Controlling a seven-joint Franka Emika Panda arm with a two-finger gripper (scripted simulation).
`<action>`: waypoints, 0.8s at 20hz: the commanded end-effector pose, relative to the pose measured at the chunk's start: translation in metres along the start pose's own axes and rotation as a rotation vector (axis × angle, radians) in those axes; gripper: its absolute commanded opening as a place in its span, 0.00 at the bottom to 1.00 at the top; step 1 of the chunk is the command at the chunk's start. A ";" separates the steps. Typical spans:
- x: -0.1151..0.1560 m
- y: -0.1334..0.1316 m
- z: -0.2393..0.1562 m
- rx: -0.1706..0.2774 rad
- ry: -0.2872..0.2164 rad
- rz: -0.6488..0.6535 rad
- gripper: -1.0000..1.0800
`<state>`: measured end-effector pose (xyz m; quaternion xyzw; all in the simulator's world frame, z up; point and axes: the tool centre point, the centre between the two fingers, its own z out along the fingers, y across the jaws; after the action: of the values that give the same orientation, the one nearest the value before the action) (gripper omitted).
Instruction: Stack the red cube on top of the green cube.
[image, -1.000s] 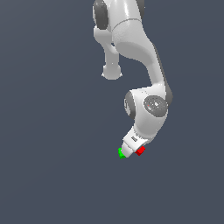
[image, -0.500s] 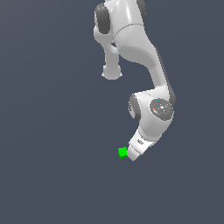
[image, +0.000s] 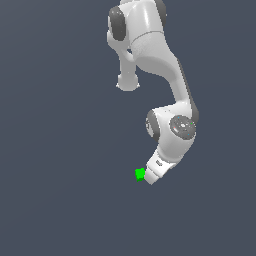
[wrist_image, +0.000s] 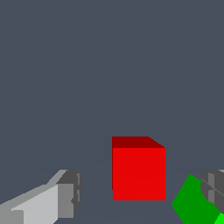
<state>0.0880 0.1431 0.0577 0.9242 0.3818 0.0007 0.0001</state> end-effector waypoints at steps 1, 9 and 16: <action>-0.001 -0.001 0.013 0.001 -0.001 0.000 0.96; -0.002 0.000 0.039 0.001 -0.001 0.002 0.96; -0.001 0.000 0.038 0.001 -0.001 0.002 0.00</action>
<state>0.0875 0.1423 0.0196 0.9247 0.3808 -0.0003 0.0000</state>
